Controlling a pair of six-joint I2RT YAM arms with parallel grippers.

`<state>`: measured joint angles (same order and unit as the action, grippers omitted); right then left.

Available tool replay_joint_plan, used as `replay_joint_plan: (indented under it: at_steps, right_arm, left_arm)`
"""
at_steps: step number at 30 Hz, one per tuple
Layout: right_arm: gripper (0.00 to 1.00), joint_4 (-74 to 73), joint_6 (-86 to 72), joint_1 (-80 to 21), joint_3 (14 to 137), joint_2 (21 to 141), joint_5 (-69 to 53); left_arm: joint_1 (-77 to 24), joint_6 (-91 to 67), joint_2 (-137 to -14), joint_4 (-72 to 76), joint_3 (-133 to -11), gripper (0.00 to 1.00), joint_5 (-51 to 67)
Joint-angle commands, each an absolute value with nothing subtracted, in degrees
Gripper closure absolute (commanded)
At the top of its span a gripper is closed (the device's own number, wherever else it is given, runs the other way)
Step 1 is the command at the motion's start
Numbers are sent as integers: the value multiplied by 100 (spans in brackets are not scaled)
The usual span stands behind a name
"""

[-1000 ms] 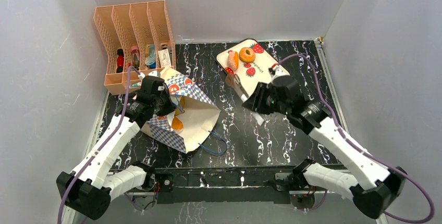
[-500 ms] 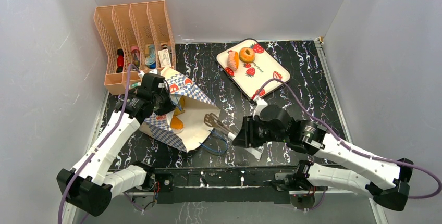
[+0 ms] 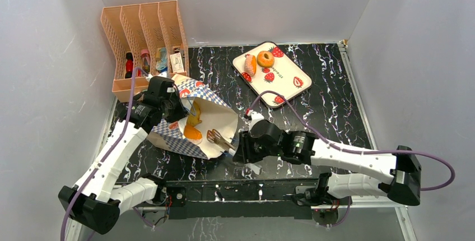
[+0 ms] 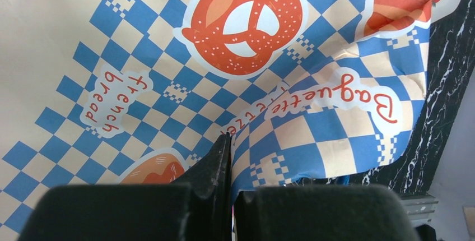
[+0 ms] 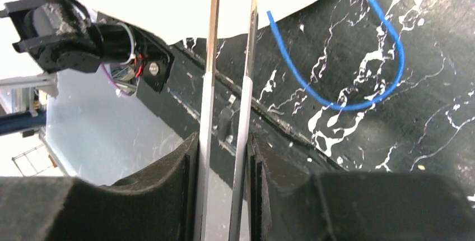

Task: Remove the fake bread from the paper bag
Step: Pick up the fake bread from the paper bag.

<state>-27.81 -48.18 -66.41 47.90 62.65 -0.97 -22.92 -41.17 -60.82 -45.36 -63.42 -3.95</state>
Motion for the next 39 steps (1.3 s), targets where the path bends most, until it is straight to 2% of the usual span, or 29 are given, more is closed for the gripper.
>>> replay_joint_plan:
  at_steps: [1, 9, 27, 39]
  right_arm:
    - [73, -1783, -4852, -6645, 5132, 6506, 360]
    - [72, -1421, -5188, -6609, 5039, 6685, 807]
    - [65, -237, -5188, -5996, 4909, 7811, -271]
    - [64, 185, -5085, -5666, 4979, 8322, -751]
  left_arm:
    - [-2250, -4161, -5805, -4746, -6486, 100, -80]
    - [-2250, -3948, -5812, -4871, -6644, 100, -14]
    - [-2252, -3760, -5940, -4894, -6820, 100, 314]
    - [-2250, -3632, -5823, -5036, -6814, 100, 445]
